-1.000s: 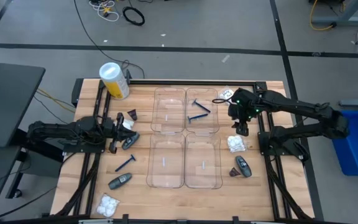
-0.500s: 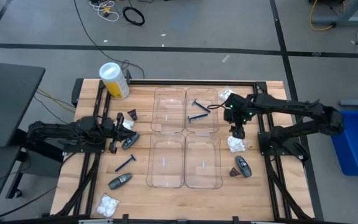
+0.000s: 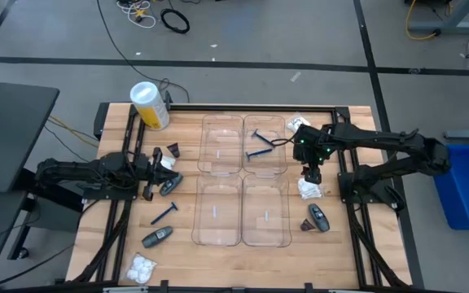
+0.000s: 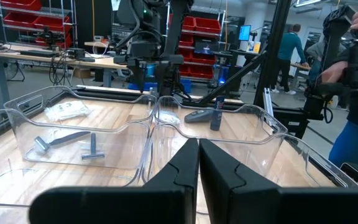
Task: Pick & Place Travel size toiletries
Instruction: Put the cotton pack into the bottom right transparent bin
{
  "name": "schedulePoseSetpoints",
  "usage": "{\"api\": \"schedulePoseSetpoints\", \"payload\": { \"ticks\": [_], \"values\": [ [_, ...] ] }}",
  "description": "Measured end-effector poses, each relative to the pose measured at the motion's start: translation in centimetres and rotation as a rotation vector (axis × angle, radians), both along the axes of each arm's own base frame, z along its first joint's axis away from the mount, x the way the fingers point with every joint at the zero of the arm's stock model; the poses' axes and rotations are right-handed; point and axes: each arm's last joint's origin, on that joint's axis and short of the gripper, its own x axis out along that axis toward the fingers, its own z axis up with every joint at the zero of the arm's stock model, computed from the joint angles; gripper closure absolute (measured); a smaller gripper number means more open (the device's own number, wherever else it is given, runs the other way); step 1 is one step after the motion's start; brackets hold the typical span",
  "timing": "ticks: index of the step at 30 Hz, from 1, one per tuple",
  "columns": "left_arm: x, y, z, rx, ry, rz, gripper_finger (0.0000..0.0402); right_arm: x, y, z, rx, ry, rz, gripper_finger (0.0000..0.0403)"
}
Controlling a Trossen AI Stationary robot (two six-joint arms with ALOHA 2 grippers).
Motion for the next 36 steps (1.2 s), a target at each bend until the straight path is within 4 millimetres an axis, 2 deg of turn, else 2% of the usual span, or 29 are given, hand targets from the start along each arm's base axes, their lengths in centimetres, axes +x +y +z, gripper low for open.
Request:
{"api": "schedulePoseSetpoints", "payload": {
  "ticks": [15,23,29,36],
  "values": [
    [0.0,0.0,0.0,0.000,0.000,0.000,0.0379,0.5,1.8,-0.6,-0.025,0.008,0.009,0.0157],
    [0.0,0.0,0.0,0.000,0.000,0.000,0.0379,0.7,3.0,-0.7,-0.031,0.013,0.036,0.0171],
    [0.0,0.0,0.0,0.000,0.000,0.000,0.0379,0.7,3.2,-0.5,-0.005,0.030,-0.049,0.0176],
    [0.0,0.0,0.0,0.000,0.000,0.000,0.0379,0.4,2.5,-0.6,0.024,0.070,-0.293,0.0166]
  ]
}}
